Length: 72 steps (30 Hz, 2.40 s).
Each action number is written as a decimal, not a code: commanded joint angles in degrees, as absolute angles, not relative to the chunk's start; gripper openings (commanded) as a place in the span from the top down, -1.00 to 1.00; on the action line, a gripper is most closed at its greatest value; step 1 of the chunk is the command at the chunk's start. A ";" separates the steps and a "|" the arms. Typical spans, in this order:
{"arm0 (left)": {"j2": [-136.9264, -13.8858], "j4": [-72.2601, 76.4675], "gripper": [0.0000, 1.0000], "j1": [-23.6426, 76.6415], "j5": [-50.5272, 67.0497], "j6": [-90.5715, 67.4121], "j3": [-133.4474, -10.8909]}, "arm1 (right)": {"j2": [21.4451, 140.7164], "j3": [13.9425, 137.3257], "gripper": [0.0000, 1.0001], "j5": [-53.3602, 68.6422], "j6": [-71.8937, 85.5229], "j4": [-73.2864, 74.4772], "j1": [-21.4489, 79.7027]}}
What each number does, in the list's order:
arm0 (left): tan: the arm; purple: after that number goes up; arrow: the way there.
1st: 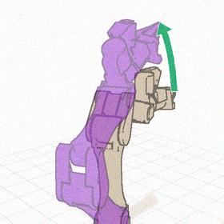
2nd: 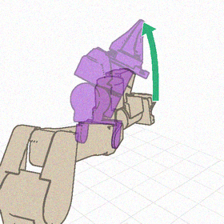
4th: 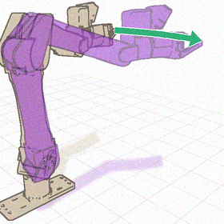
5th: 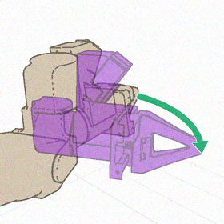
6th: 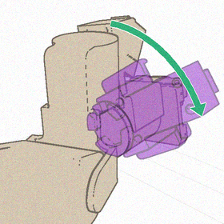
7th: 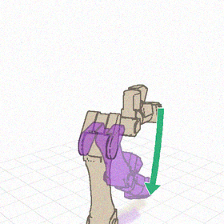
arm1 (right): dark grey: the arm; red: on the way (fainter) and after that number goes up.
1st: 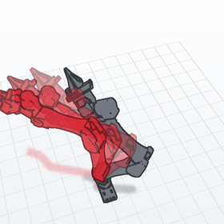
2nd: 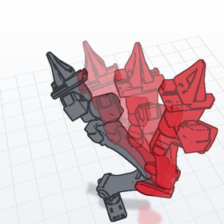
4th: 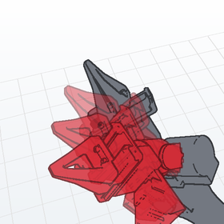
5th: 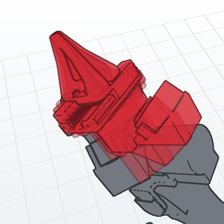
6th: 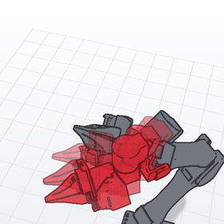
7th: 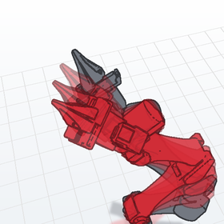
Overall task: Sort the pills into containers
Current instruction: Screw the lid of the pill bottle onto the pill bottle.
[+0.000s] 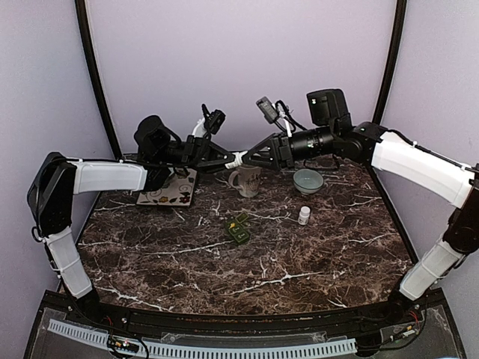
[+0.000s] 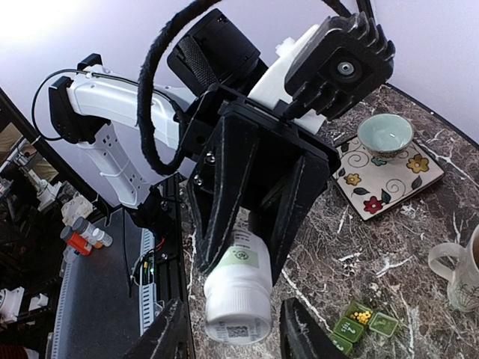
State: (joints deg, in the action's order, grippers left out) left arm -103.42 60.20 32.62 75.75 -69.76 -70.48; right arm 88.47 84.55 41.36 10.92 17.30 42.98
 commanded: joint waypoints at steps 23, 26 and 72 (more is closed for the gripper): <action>-99.60 47.32 0.96 31.97 72.47 -52.89 -74.13 | 94.76 91.92 1.00 39.61 21.73 15.80 43.91; -97.42 38.69 0.96 32.54 70.19 -44.07 -75.26 | 95.69 92.45 1.00 39.66 26.94 13.71 43.94; -77.43 9.48 0.97 48.10 21.70 10.19 -67.36 | 99.36 89.93 0.02 51.42 59.12 1.18 41.41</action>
